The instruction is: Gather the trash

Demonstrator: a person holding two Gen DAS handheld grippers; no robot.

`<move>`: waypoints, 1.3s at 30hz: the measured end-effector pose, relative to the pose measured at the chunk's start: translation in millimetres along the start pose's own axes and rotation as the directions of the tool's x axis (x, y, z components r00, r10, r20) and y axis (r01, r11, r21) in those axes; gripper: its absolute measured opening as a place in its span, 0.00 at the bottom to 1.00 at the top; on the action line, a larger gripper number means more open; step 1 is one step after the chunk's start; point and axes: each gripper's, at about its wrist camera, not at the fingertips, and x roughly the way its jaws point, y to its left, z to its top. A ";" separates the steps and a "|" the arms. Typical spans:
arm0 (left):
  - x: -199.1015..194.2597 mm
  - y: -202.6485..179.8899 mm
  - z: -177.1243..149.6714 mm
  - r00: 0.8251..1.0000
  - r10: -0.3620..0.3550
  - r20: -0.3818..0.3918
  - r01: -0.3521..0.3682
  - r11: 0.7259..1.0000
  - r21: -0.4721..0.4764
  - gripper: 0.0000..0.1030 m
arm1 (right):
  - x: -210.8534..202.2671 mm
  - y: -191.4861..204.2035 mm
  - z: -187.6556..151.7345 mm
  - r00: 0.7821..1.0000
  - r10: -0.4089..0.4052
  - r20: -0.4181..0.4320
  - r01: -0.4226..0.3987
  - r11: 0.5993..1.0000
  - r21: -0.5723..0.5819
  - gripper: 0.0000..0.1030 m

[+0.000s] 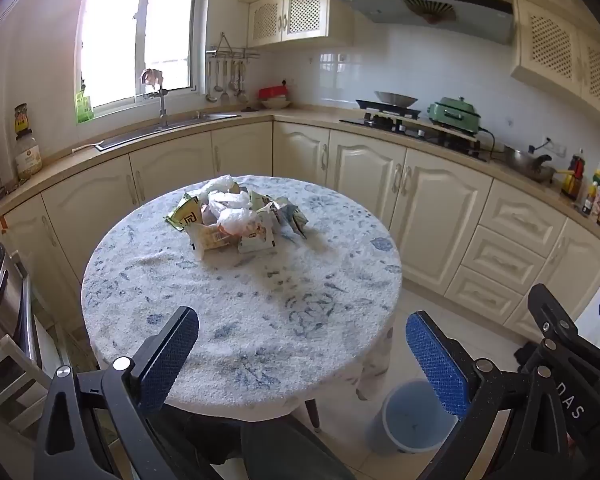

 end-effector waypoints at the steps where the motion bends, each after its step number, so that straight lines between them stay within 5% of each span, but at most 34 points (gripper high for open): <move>1: -0.1 0.0 0.0 1.000 -0.001 0.003 0.001 1.000 0.001 0.99 | 0.1 0.2 -0.1 1.000 -0.001 -0.002 0.001 1.000 -0.003 1.00; 39: 1.9 -5.0 -4.7 1.000 0.001 -0.012 0.000 1.000 0.028 0.99 | 4.8 5.7 -5.1 1.000 -0.013 -0.014 0.013 1.000 -0.017 1.00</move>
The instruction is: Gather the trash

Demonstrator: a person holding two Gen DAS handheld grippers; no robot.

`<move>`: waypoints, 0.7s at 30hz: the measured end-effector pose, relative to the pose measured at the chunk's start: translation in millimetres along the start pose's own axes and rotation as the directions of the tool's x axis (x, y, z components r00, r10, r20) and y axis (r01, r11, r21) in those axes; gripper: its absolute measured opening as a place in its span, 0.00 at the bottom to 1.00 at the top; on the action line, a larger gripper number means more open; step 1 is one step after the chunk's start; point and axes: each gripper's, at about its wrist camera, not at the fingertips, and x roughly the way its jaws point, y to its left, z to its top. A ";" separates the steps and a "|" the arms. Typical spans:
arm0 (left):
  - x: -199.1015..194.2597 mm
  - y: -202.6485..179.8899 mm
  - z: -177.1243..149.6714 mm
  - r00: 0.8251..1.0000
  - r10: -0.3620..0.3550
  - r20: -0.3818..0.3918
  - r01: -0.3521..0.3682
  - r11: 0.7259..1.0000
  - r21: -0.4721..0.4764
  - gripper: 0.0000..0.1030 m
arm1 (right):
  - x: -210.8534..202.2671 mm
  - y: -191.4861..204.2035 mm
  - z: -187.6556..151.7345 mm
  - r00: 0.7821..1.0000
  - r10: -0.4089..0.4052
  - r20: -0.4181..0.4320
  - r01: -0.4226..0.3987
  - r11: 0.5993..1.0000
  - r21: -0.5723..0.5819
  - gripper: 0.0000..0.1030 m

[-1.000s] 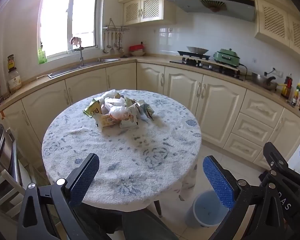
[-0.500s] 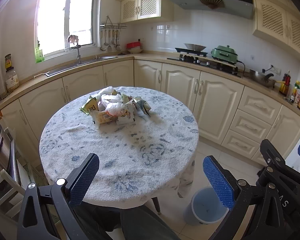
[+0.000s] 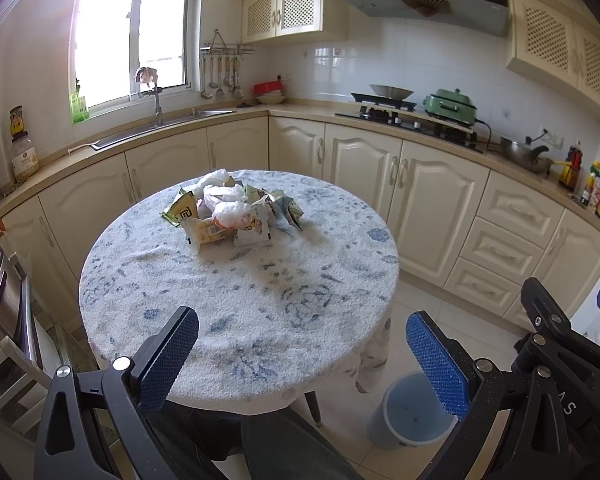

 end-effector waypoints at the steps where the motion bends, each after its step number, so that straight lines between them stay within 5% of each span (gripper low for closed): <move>1: 0.1 -0.3 0.0 1.000 0.000 0.001 0.000 1.000 0.000 0.99 | -0.1 0.0 -0.1 1.000 0.000 0.001 0.000 1.000 0.000 1.00; 21: -4.5 -0.1 -2.5 1.000 0.009 0.004 -0.009 1.000 -0.002 0.99 | -4.5 1.1 -0.9 1.000 -0.008 0.003 0.008 1.000 -0.005 1.00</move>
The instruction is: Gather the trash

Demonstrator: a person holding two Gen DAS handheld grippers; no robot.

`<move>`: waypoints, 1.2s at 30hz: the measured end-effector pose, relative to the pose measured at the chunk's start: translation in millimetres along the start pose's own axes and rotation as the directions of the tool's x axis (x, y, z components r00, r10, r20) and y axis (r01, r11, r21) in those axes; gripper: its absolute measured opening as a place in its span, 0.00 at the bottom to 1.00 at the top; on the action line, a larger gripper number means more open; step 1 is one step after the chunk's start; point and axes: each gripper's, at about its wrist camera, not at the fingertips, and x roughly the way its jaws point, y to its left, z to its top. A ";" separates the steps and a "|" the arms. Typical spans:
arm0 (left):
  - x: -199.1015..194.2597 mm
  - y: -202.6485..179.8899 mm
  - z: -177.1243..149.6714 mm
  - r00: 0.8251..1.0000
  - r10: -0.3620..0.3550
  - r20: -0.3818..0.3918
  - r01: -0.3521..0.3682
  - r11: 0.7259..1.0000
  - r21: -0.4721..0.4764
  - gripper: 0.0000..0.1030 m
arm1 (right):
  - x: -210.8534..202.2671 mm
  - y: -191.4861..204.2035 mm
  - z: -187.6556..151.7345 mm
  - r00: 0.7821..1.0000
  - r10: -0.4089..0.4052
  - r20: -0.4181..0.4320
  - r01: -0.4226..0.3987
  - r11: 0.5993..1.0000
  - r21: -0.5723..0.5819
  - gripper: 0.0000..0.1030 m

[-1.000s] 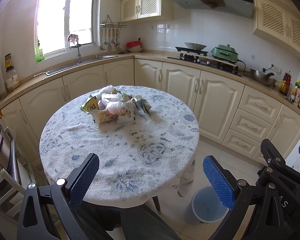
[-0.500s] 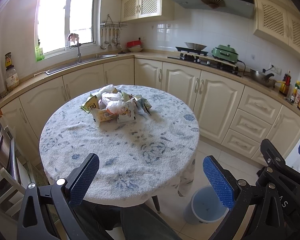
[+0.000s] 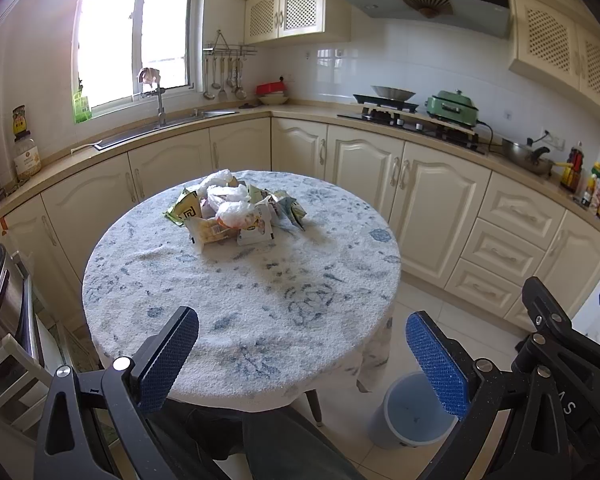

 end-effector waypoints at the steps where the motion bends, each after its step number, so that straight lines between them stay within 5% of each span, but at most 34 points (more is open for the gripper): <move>1: -0.2 -0.1 -0.1 1.000 0.000 0.000 0.000 1.000 0.000 0.99 | -0.1 -0.1 0.0 1.000 0.001 0.000 -0.001 1.000 0.000 1.00; 36: -11.0 -1.0 -0.4 1.000 0.003 0.009 -0.004 1.000 0.003 0.99 | -6.8 -2.0 2.0 1.000 -0.009 -0.001 0.009 1.000 0.007 1.00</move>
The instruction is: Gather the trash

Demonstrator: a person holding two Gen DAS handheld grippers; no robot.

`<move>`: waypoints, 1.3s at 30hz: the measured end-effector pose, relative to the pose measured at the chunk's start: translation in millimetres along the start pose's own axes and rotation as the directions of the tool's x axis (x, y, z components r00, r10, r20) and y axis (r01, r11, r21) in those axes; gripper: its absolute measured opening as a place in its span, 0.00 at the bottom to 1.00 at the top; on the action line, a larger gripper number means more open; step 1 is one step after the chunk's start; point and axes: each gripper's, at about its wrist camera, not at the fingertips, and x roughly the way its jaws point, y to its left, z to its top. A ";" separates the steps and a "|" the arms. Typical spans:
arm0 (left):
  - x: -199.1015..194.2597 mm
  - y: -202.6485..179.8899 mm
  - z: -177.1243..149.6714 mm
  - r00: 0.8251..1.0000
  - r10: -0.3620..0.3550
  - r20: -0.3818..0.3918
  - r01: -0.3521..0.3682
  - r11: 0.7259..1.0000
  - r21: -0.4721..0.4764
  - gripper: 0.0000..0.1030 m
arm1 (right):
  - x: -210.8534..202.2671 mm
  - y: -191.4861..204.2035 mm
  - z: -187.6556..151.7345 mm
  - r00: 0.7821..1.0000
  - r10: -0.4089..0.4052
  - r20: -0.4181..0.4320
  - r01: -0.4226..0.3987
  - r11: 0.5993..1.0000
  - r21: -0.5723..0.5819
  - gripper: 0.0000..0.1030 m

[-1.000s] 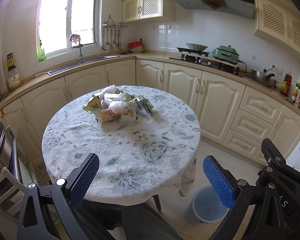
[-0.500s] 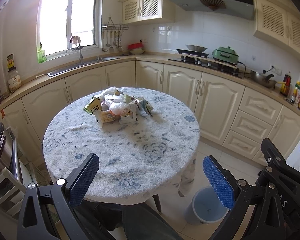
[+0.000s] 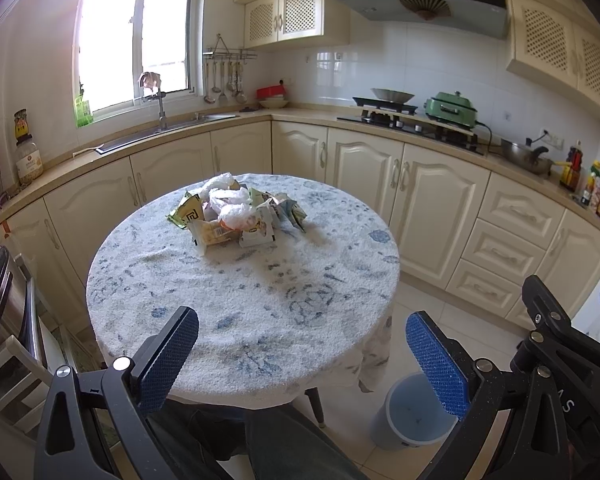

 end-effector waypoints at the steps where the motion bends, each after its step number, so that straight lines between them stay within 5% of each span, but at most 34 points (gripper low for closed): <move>1: 0.0 0.1 0.0 1.000 0.001 0.000 -0.001 1.000 0.000 0.99 | 0.0 0.1 0.0 1.000 0.000 0.000 0.000 1.000 0.000 1.00; 15: 7.7 4.6 9.4 1.000 0.011 -0.010 -0.011 1.000 0.006 0.99 | 5.9 8.6 8.5 1.000 -0.009 -0.021 0.008 1.000 -0.013 1.00; 25: 20.2 15.5 51.0 1.000 0.008 -0.014 -0.008 1.000 0.003 0.99 | 14.6 25.1 45.2 0.999 -0.023 -0.035 0.022 1.000 -0.022 1.00; 39: 74.8 96.9 126.5 0.994 -0.012 -0.108 -0.003 0.990 -0.142 0.99 | 56.3 109.3 114.0 0.997 0.077 -0.029 -0.080 0.993 -0.092 1.00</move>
